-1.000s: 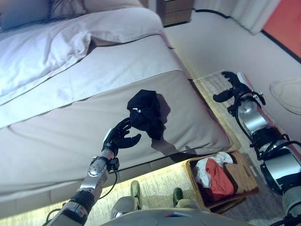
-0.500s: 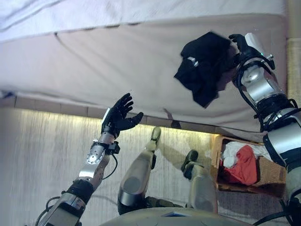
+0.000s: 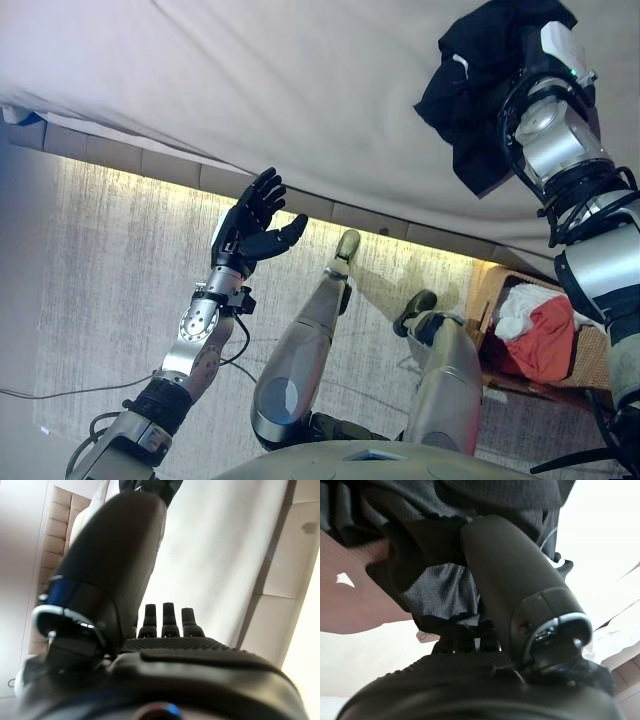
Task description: Pick up the clothes from the bed and place them into the basket
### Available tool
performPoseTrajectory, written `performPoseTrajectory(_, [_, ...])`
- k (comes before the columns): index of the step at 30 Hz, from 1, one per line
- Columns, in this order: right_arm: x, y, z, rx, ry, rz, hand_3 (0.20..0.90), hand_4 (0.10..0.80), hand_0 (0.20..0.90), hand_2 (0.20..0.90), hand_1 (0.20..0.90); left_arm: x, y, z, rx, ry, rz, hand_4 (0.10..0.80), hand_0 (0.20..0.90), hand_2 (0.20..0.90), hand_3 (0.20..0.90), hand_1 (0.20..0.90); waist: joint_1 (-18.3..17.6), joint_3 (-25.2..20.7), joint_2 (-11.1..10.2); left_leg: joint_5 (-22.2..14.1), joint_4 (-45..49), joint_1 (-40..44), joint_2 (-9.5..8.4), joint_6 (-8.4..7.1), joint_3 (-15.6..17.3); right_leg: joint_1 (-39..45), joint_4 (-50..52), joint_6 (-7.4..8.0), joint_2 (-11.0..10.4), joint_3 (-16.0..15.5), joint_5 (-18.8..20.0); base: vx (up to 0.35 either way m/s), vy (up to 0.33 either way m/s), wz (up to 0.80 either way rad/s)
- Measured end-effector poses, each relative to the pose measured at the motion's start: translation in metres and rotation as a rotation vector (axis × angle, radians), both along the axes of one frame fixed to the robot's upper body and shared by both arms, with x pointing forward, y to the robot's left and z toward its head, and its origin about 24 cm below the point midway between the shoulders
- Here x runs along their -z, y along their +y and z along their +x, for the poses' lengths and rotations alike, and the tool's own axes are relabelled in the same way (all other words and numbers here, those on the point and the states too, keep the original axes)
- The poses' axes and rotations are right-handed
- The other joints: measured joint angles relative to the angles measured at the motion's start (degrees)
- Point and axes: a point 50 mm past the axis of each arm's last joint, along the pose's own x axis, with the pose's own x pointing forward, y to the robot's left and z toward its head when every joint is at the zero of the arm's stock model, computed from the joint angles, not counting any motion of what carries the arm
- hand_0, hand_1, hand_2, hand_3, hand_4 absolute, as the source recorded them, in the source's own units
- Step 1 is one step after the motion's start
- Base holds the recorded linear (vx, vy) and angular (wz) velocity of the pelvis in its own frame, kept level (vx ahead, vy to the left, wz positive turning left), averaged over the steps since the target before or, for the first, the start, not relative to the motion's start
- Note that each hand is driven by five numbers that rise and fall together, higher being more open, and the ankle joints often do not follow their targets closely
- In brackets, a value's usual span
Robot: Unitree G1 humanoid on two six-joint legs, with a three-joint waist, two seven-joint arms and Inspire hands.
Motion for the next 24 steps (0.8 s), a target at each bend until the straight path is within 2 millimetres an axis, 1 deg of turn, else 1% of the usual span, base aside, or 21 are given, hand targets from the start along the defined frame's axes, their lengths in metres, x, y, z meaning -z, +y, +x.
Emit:
performPoseTrajectory(1, [-0.003,-0.001,0.000,0.009,0.001,0.007,0.900,0.800,0.900,0.900,0.900,-0.001,0.001,-0.001,-0.001,-0.003,-0.002,0.800,0.900,0.900,0.900,0.900,-0.05,0.02,0.06,-0.27,0.99,-1.26,0.04,-0.17,-0.15,-1.16,0.93,-0.61,-0.01,0.08,-0.54,-0.019,-0.044,0.08])
performPoseTrajectory(2, [-0.007,-0.003,0.000,0.019,0.002,0.013,0.428,0.328,0.495,0.495,0.495,-0.003,0.001,-0.001,-0.002,-0.007,-0.002,0.800,0.900,0.900,0.900,0.900,-0.01,0.00,0.10,-0.35,1.44,-2.38,0.04,-0.26,-0.43,-2.37,1.77,-0.89,-0.01,0.16,-0.75,0.000,-0.051,0.14])
performPoseTrajectory(3, [-0.011,-0.005,0.000,0.027,0.003,0.020,0.200,0.100,0.300,0.300,0.300,-0.003,0.002,-0.001,-0.005,-0.004,-0.003,0.800,0.900,0.900,0.900,0.900,0.10,0.01,0.11,-0.38,1.52,-3.64,0.07,-0.31,-0.92,-3.71,2.48,-0.94,0.16,0.00,-0.77,0.009,-0.049,0.16])
performPoseTrajectory(5, [-0.016,-0.007,-0.001,0.035,-0.007,0.032,0.200,0.100,0.300,0.300,0.300,0.000,0.004,-0.003,-0.011,0.010,0.003,0.800,0.900,0.900,0.900,0.900,0.24,0.02,0.12,-0.63,1.58,-4.53,0.13,-0.68,-1.16,-4.90,3.13,-1.31,0.15,0.07,-0.99,0.001,-0.056,0.14])
performPoseTrajectory(6, [-0.019,-0.008,-0.002,0.034,-0.016,0.042,0.200,0.100,0.300,0.300,0.300,0.002,0.006,-0.004,-0.015,0.019,0.008,0.800,0.900,0.900,0.900,0.900,0.29,0.02,0.12,-1.26,2.18,-4.78,0.13,-1.32,-1.40,-5.16,3.15,-1.46,-0.08,0.07,-1.07,-0.007,-0.061,0.01])
performPoseTrajectory(7, [-0.019,-0.007,-0.001,0.030,-0.019,0.048,0.200,0.100,0.300,0.300,0.300,0.003,0.008,-0.006,-0.017,0.025,0.012,0.800,0.900,0.900,0.900,0.900,0.43,0.01,0.13,-2.20,3.68,-5.18,0.10,-0.49,-1.41,-5.19,3.40,-1.46,-0.05,0.09,-1.08,-0.006,-0.049,-0.19])
performPoseTrajectory(8, [-0.018,-0.007,-0.001,0.019,-0.018,0.058,0.200,0.100,0.300,0.300,0.300,0.007,0.010,-0.010,-0.022,0.041,0.015,0.800,0.900,0.900,0.900,0.900,0.78,-0.02,0.17,-2.47,4.70,-5.31,0.27,-0.14,-1.59,-5.13,3.92,-1.45,0.19,0.17,-1.08,-0.008,-0.049,-0.27])
performPoseTrajectory(9, [-0.018,-0.007,-0.001,0.016,-0.020,0.066,0.200,0.100,0.300,0.300,0.300,0.012,0.011,-0.013,-0.027,0.060,0.016,0.800,0.900,0.900,0.900,0.900,0.79,-0.02,0.18,-2.51,4.65,-5.30,0.35,-0.20,-1.66,-5.14,4.14,-1.41,0.76,0.26,-1.08,-0.015,-0.062,-0.19])
performPoseTrajectory(11, [-0.019,-0.013,-0.003,0.035,-0.026,0.066,0.200,0.100,0.300,0.300,0.300,0.009,0.010,-0.011,-0.016,0.054,0.017,0.800,0.900,0.900,0.900,0.900,0.61,-0.03,0.20,-2.83,3.25,-5.29,0.22,-0.72,-1.69,-5.65,3.37,-1.49,1.32,1.10,-1.08,-0.024,-0.069,0.09])
performPoseTrajectory(12, [-0.018,-0.014,-0.003,0.036,-0.027,0.070,0.200,0.100,0.300,0.300,0.300,0.007,0.010,-0.010,-0.015,0.047,0.016,0.800,0.900,0.900,0.900,0.900,0.61,-0.02,0.19,-3.46,4.56,-5.54,0.01,-1.25,-1.66,-5.64,2.93,-1.55,0.87,1.22,-1.08,-0.029,-0.060,-0.15])
performPoseTrajectory(13, [-0.012,-0.010,-0.001,0.013,-0.016,0.089,0.200,0.100,0.300,0.300,0.300,0.008,0.011,-0.013,-0.017,0.052,0.014,0.800,0.900,0.900,0.900,0.900,1.17,-0.03,0.21,-5.61,10.10,-5.61,-0.29,0.92,-1.36,-5.20,3.77,-1.57,0.58,1.34,-1.03,-0.026,-0.053,-0.50])
performPoseTrajectory(14, [-0.006,-0.006,0.001,-0.008,-0.007,0.093,0.200,0.100,0.300,0.300,0.300,0.011,0.013,-0.018,-0.020,0.067,0.014,0.800,0.900,0.900,0.900,0.900,1.56,-0.06,0.26,-5.12,9.84,-4.83,0.11,0.14,-1.68,-4.54,4.22,-1.47,1.18,1.37,-1.00,-0.020,-0.041,-0.56])
performPoseTrajectory(15, [-0.003,-0.005,0.001,-0.011,0.000,0.094,0.200,0.100,0.300,0.300,0.300,0.012,0.012,-0.018,-0.016,0.070,0.012,0.800,0.900,0.900,0.900,0.900,1.23,-0.06,0.26,-5.14,9.01,-4.13,0.15,0.07,-1.41,-3.91,4.10,-1.49,1.58,1.55,-1.01,-0.015,-0.025,-0.16])
performPoseTrajectory(17, [0.000,-0.008,0.001,-0.001,0.008,0.096,0.200,0.100,0.300,0.300,0.300,0.005,0.011,-0.014,-0.002,0.042,0.011,0.800,0.900,0.900,0.900,0.900,-0.20,-0.06,0.26,-5.12,6.78,-2.92,-0.32,0.06,-0.92,-2.98,2.66,-1.54,1.85,2.46,-1.01,-0.013,-0.022,0.34])
performPoseTrajectory(18, [0.002,-0.010,0.000,0.004,0.012,0.098,0.200,0.100,0.300,0.300,0.300,0.003,0.011,-0.013,-0.001,0.032,0.011,0.800,0.900,0.900,0.900,0.900,-0.23,-0.05,0.25,-5.12,6.15,-2.26,-0.26,0.05,-0.68,-2.43,1.91,-1.64,1.88,2.79,-0.97,-0.002,-0.029,0.22])
performPoseTrajectory(20, [0.017,-0.012,0.000,0.006,0.047,0.116,0.200,0.100,0.300,0.300,0.300,0.002,0.012,-0.012,-0.002,0.030,0.012,0.800,0.900,0.900,0.900,0.900,0.90,-0.02,0.20,-5.05,5.21,0.83,-0.01,0.11,-0.57,0.60,0.48,-1.81,2.00,2.71,-0.82,0.003,-0.014,-0.07])
performPoseTrajectory(23, [0.042,-0.015,-0.001,0.011,0.108,0.135,0.200,0.100,0.300,0.300,0.300,0.003,0.012,-0.012,-0.002,0.034,0.013,0.800,0.900,0.900,0.900,0.900,1.05,0.00,0.17,-4.54,4.08,6.07,0.17,0.85,-0.04,6.06,-1.04,-1.77,1.93,2.44,-0.79,0.000,-0.019,-0.04])
performPoseTrajectory(24, [0.046,-0.016,-0.002,0.011,0.116,0.145,0.200,0.100,0.300,0.300,0.300,0.003,0.012,-0.012,-0.002,0.034,0.013,0.800,0.900,0.900,0.900,0.900,0.98,0.00,0.17,-4.50,3.04,7.92,0.30,0.91,0.03,7.92,-2.27,-1.77,1.96,2.19,-0.78,-0.009,-0.023,-0.06])
